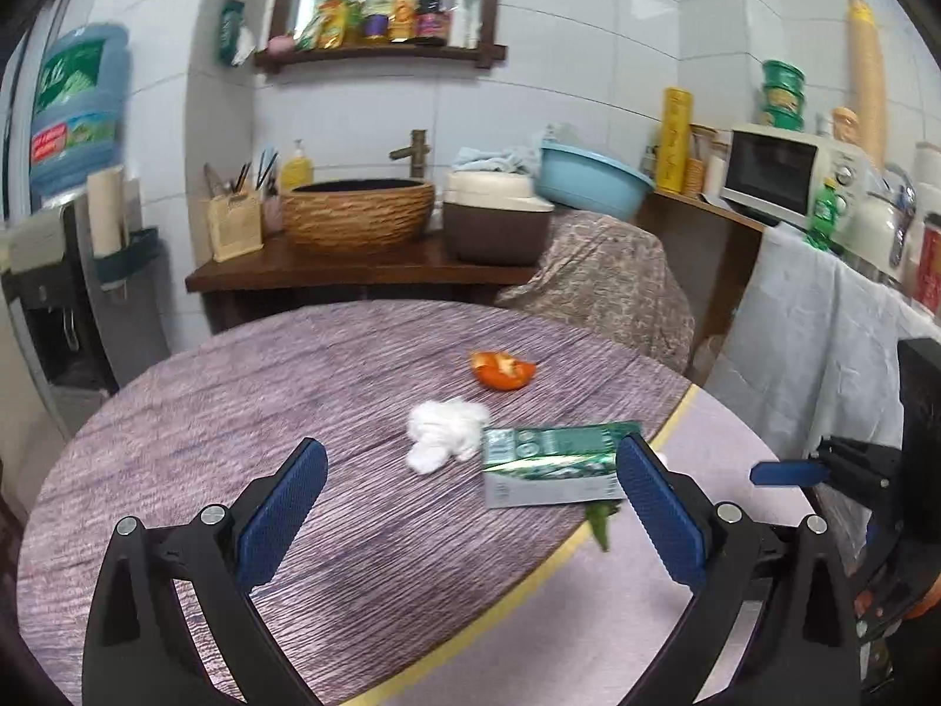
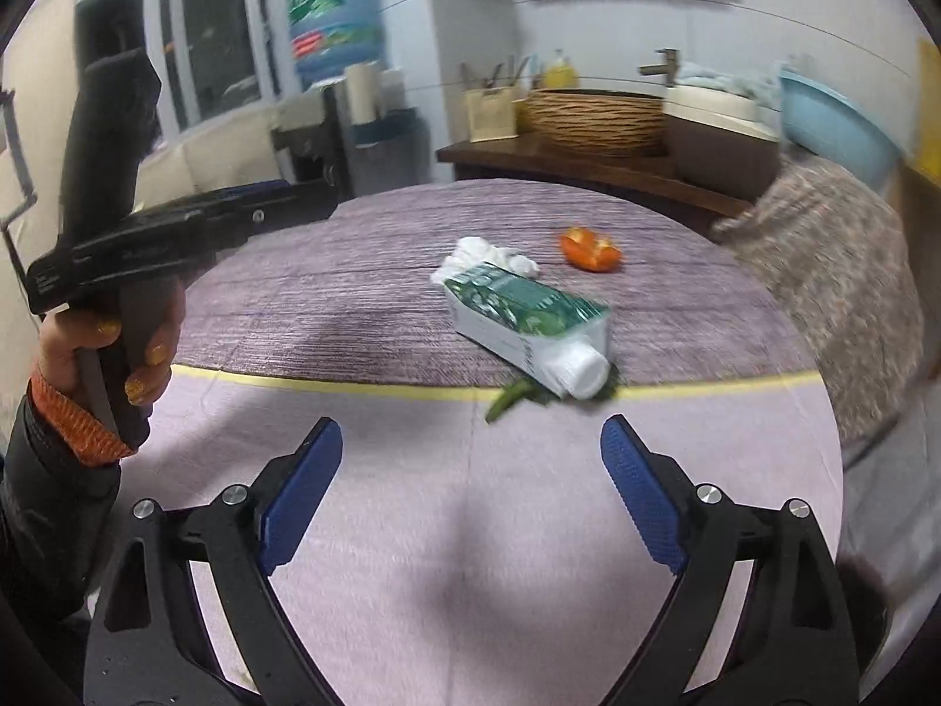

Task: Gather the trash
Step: 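Move the right tool to the green drink carton and grasp it, then grasp the green vegetable stalk with the left tool while the right tool holds the carton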

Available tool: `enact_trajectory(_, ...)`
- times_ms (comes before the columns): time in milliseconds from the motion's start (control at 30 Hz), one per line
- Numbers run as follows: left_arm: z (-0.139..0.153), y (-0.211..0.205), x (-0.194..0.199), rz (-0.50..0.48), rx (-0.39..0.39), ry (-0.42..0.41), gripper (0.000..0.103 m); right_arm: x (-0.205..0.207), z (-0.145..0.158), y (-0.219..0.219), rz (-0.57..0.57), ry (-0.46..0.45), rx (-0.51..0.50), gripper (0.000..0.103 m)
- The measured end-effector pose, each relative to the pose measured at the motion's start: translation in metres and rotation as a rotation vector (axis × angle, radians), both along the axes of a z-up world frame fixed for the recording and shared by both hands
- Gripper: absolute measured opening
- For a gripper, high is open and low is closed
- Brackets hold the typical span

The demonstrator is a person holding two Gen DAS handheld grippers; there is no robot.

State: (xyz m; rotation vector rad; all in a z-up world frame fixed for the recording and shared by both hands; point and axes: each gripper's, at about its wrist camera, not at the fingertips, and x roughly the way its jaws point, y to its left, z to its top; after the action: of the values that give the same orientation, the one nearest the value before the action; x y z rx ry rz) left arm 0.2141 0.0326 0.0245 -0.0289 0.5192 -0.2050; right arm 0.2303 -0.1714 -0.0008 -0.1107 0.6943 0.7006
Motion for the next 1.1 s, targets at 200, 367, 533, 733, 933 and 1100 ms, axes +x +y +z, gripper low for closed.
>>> enact_trajectory(200, -0.016, 0.039, 0.009, 0.097, -0.098, 0.093, 0.097, 0.039, 0.012, 0.046, 0.121, -0.028, -0.179, 0.09)
enact_trajectory(367, -0.021, 0.052, 0.009, 0.131, -0.12, 0.102, 0.097, 0.085, -0.001, 0.086, 0.207, -0.007, -0.398, 0.089)
enact_trajectory(533, -0.028, 0.057, 0.012, 0.145, -0.12, 0.121, 0.097, 0.121, -0.019, 0.108, 0.257, 0.013, -0.539, 0.089)
enact_trajectory(733, -0.035, 0.056, 0.019, 0.149, -0.108, 0.152, 0.097, 0.133, -0.041, 0.117, 0.298, 0.076, -0.576, 0.062)
enact_trajectory(933, -0.041, 0.05, 0.023, 0.145, -0.084, 0.178, 0.097, 0.131, -0.02, 0.093, 0.241, 0.085, -0.439, 0.05)
enact_trajectory(1100, -0.049, 0.048, 0.026, 0.143, -0.097, 0.209, 0.097, 0.119, 0.002, 0.058, 0.191, 0.106, -0.259, 0.05)
